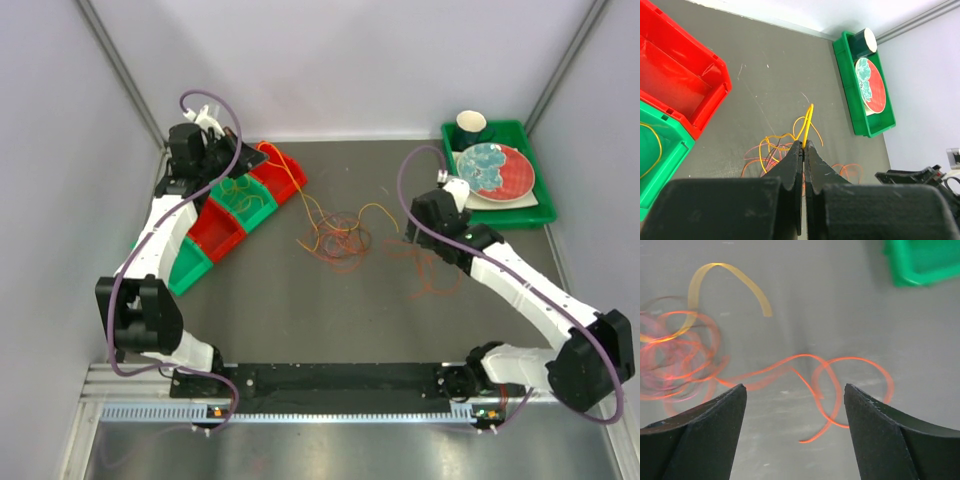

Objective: Untangle the cables

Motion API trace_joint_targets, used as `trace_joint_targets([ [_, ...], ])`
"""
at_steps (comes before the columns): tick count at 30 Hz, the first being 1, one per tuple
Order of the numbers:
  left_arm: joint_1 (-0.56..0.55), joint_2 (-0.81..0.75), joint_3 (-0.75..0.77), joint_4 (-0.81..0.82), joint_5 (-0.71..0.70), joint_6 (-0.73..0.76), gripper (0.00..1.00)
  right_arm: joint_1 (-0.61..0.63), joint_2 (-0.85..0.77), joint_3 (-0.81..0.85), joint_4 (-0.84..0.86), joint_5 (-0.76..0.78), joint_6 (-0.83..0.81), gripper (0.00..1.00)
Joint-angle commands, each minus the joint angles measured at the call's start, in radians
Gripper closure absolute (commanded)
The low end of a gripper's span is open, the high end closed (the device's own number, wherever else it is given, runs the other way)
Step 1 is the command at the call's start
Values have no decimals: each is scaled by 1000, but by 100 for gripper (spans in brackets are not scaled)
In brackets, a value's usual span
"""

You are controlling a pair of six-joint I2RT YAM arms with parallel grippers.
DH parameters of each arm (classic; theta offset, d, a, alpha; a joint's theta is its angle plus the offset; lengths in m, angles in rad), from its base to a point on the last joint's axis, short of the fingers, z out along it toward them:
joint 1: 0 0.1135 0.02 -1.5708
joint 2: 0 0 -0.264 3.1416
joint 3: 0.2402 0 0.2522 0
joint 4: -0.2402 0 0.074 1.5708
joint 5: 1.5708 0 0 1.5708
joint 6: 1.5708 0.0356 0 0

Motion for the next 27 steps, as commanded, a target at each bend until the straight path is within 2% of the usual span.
trace_joint_targets([
  [1, 4, -26, 4, 49, 17, -1, 100, 104, 37, 137, 89, -20, 11, 21],
  [6, 4, -37, 7, 37, 18, 0, 100, 153, 210, 241, 143, -90, 15, 23],
  [12, 1, -52, 0, 29, 28, -1, 100, 157, 411, 370, 181, -267, 29, 29],
  [16, 2, -62, -7, 20, 23, 5, 100, 160, 584, 506, 167, -380, 12, 29],
  [23, 2, -71, 0, 10, 15, 13, 100, 164, 759, 643, 138, -403, 23, 32],
  [27, 2, -75, 3, 6, 14, 16, 100, 164, 816, 678, 111, -361, 43, 36],
])
